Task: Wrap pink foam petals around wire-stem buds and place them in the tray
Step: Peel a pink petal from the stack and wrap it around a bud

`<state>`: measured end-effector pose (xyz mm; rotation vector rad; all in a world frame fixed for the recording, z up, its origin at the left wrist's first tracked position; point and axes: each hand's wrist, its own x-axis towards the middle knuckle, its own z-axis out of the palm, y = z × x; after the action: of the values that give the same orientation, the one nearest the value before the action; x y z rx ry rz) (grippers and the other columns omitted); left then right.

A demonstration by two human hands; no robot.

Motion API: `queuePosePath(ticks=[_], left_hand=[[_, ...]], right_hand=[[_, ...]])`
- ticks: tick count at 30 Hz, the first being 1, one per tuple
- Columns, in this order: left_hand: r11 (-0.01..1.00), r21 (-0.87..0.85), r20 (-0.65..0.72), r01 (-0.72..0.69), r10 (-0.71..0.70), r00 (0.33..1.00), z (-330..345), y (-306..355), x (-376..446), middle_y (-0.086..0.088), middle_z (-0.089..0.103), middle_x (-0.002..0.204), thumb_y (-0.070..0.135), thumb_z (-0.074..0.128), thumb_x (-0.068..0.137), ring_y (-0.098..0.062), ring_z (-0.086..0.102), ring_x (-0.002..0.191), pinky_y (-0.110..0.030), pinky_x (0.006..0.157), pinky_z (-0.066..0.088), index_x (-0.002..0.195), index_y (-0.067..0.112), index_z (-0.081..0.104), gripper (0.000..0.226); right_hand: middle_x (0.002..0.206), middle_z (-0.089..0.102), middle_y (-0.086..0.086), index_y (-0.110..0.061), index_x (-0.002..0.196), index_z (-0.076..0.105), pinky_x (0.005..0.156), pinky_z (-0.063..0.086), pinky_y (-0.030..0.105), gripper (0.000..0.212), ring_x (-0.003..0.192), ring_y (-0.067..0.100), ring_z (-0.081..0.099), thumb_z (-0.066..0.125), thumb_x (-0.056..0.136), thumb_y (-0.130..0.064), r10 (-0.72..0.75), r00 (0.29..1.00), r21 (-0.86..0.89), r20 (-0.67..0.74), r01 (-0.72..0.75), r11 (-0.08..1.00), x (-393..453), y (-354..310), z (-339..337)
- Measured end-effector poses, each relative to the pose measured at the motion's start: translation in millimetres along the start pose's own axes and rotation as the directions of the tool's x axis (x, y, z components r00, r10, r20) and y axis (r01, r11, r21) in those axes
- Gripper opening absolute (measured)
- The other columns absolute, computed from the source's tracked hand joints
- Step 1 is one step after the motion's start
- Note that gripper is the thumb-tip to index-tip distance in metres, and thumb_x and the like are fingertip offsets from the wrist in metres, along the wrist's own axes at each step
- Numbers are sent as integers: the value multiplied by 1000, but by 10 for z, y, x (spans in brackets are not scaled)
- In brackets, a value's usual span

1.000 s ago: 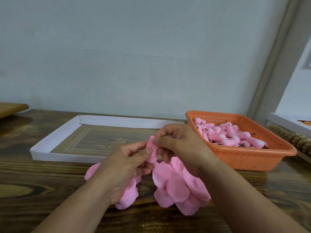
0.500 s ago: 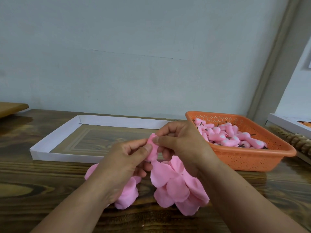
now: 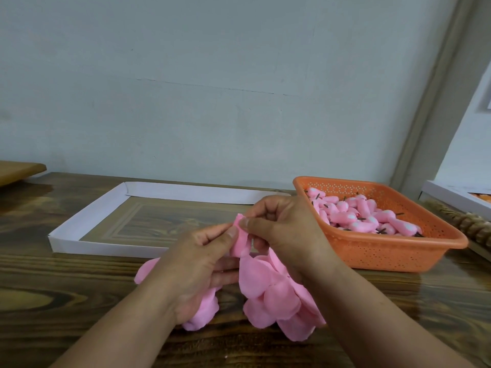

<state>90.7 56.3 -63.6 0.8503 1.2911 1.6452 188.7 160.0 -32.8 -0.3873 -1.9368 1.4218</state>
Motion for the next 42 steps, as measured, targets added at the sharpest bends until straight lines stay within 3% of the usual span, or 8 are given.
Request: queuePosePath(ticks=[10, 13, 17, 23, 27, 30, 35, 42], left_hand=[[994, -110, -90, 10, -20, 996, 50, 4, 7, -15, 74, 92, 22, 54, 90, -21, 72, 73, -26, 54, 55, 103, 9, 71, 25], [985, -168, -97, 30, -46, 994, 53, -2, 15, -17, 74, 92, 20, 58, 85, -23, 72, 75, -29, 56, 57, 103, 6, 71, 27], [958, -279, -95, 59, -89, 991, 41, -12, 39, -22, 71, 102, 17, 61, 74, -30, 67, 92, -33, 70, 61, 108, 1, 69, 38], [928, -362, -43, 86, -109, 993, 37, -33, 65, -22, 72, 94, 16, 62, 73, -27, 72, 81, -35, 67, 61, 98, 1, 74, 31], [917, -388, -51, 89, -118, 992, 33, -54, 78, -20, 73, 93, 14, 62, 71, -25, 73, 80, -32, 61, 59, 83, 4, 78, 23], [915, -393, -61, 89, -122, 991, 46, -58, 72, -19, 73, 93, 14, 62, 72, -24, 73, 79, -32, 63, 60, 87, 2, 77, 25], [918, -384, -67, 105, -141, 988, 71, -58, 64, -20, 72, 101, 15, 60, 78, -22, 72, 81, -35, 75, 58, 107, -1, 69, 34], [936, -332, -76, 116, -149, 986, 70, -60, 47, -21, 71, 101, 15, 61, 80, -24, 72, 83, -35, 74, 59, 107, -4, 68, 33]], right_hand=[[40, 54, -8, -17, 55, 59, 44, 41, 17, 32, 37, 2, 49, 68, 81, 0, -46, 995, -102, -88, 37, 994, -20, 8, 60], [40, 55, -7, -18, 55, 59, 43, 40, 16, 33, 36, 1, 49, 68, 81, -1, -38, 996, -116, -79, 28, 993, -26, 15, 63], [43, 57, -6, -18, 55, 60, 44, 41, 17, 30, 40, 1, 51, 69, 80, -3, -23, 998, -124, -64, 15, 992, -35, 16, 59], [44, 58, -3, -14, 58, 61, 45, 42, 18, 27, 41, 4, 53, 66, 79, 1, 3, 999, -138, -53, -10, 990, -31, 12, 55], [55, 63, 5, -15, 58, 61, 54, 50, 29, 26, 52, 12, 58, 68, 79, -1, 10, 998, -172, -57, -20, 985, -29, 26, 59], [60, 64, 10, -17, 57, 60, 58, 50, 34, 28, 58, 17, 58, 68, 79, -2, 20, 998, -190, -67, -33, 981, -23, 34, 61], [55, 59, 1, -18, 54, 59, 52, 44, 25, 30, 53, 10, 53, 70, 77, -2, 46, 997, -195, -62, -57, 979, -15, 21, 38], [50, 56, -3, -15, 53, 59, 46, 40, 18, 30, 47, 6, 50, 68, 77, -1, 121, 992, -173, -30, -124, 977, -7, 17, 7]])
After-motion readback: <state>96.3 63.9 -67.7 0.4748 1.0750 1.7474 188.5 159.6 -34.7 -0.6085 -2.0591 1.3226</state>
